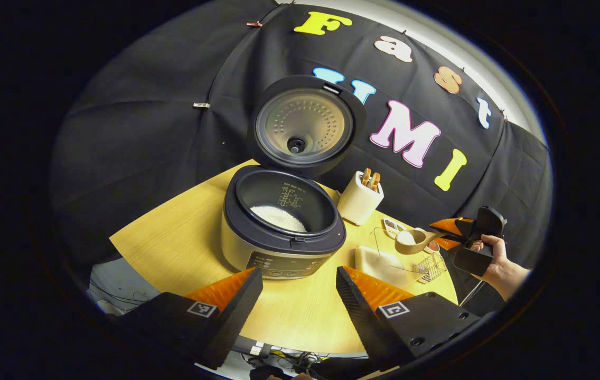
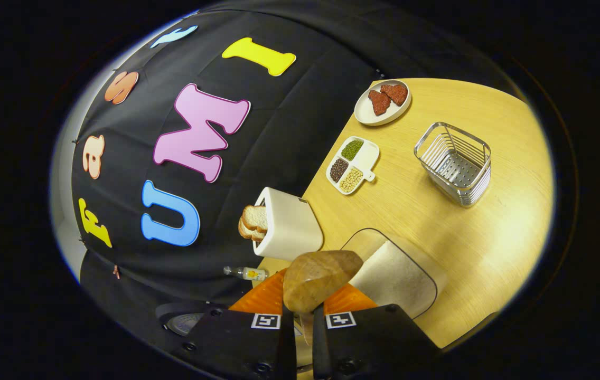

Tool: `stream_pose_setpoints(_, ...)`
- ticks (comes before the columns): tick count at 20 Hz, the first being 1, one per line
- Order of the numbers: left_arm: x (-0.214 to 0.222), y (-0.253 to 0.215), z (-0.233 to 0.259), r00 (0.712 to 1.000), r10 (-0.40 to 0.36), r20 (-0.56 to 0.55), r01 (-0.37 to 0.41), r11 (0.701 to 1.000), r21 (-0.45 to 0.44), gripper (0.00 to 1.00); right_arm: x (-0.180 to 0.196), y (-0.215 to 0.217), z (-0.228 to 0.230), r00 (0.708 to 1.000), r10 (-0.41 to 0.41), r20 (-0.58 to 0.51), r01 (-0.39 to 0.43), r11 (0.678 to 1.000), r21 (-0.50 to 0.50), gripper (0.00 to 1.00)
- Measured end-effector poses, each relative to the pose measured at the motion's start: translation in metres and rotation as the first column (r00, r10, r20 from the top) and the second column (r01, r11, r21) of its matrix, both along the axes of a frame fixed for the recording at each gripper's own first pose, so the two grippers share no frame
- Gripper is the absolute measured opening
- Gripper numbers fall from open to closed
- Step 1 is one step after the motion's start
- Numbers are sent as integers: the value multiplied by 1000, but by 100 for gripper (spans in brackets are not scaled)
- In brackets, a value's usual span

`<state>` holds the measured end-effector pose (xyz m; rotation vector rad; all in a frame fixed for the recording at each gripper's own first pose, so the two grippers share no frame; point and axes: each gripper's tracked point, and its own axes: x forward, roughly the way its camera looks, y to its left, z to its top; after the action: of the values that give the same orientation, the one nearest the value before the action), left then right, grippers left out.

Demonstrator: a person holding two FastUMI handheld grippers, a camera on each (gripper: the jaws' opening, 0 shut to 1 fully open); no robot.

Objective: Close the left gripper, press the button to open the rice cooker; take a wooden spoon from the chopstick holder with the right hand, scoop a spoonful of rice and pour it into the rice cooker, then put the wooden spoon back into the chopstick holder.

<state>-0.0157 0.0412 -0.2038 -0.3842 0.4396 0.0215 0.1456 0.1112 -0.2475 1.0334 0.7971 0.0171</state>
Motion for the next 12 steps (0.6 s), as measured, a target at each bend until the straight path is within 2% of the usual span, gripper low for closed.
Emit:
stream_pose_setpoints(4, 0, 2, 4, 1000, -2, 18, 2, 1000, 0, 95, 2, 28, 26, 1000, 15, 7, -15, 996, 86, 16)
stream_pose_setpoints(5, -1, 4, 5, 1000, -1, 20, 1, 1000, -1, 92, 2, 37, 34, 1000, 23, 11, -25, 994, 108, 16)
stream_pose_setpoints(6, -2, 5, 4, 1000, 2, 22, -2, 1000, -4, 95, 3, 46, 42, 999, 34, 16, -36, 991, 127, 16)
stream_pose_setpoints(12, -12, 26, 10, 998, 54, 39, -52, 998, -42, 95, 0, 116, 83, 989, 131, 72, -142, 975, 173, 16)
